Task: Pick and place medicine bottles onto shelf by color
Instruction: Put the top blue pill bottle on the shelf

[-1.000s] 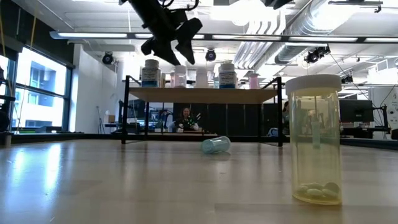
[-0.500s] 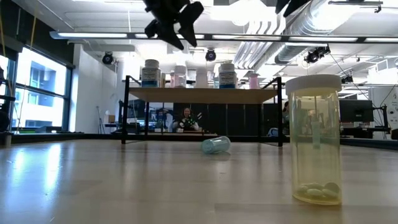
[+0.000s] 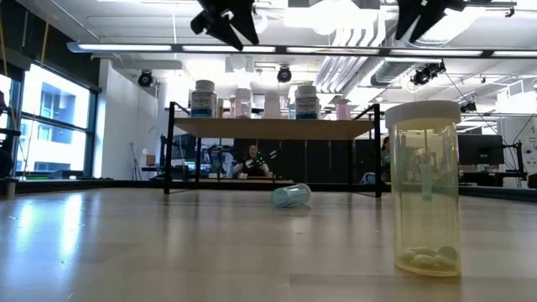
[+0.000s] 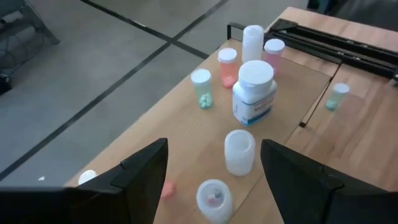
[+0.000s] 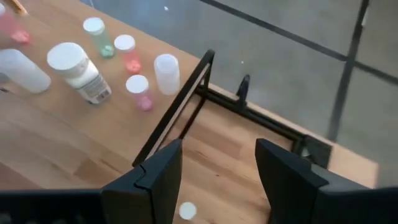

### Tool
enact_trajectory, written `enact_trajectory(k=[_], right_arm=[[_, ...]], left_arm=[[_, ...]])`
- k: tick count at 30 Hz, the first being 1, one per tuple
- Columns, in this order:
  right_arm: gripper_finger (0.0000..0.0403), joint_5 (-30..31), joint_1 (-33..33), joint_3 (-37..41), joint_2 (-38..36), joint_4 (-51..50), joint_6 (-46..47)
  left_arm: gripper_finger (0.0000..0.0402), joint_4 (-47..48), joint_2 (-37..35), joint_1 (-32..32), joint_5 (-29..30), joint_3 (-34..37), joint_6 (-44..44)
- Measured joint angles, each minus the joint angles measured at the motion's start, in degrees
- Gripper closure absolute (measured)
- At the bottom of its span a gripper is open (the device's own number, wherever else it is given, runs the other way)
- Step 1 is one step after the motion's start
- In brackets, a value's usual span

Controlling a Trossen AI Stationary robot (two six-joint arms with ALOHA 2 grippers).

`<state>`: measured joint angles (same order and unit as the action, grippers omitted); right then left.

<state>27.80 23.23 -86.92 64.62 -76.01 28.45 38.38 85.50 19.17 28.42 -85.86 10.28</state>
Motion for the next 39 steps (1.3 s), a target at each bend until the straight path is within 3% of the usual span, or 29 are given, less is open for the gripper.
enact_trajectory(k=[7,14,18,25,39], right_arm=[[0.0208,-4.9,0.0,10.1,-8.2,6.9,5.9],[0.0208,-5.9,0.0,14.8,-11.7,7.3,14.7],[0.0208,-7.8,0.0,17.2,-11.9,7.0,17.1],[0.0208,-9.4,0.0,23.7,-11.8,6.9,20.1],[0.0208,-14.5,0.0,38.4,-11.8,14.4,26.8]], left_arm=[[0.0154,2.9,-3.2,1.2,-2.4,0.0,0.5],[0.0154,4.7,-3.5,0.5,-3.1,3.0,3.8],[0.0154,3.2,-3.4,0.4,-7.0,7.3,7.3],[0.0154,-0.9,-3.4,-0.5,-8.1,12.1,10.6],[0.0154,-7.7,-5.0,-0.2,-11.7,12.2,10.6]])
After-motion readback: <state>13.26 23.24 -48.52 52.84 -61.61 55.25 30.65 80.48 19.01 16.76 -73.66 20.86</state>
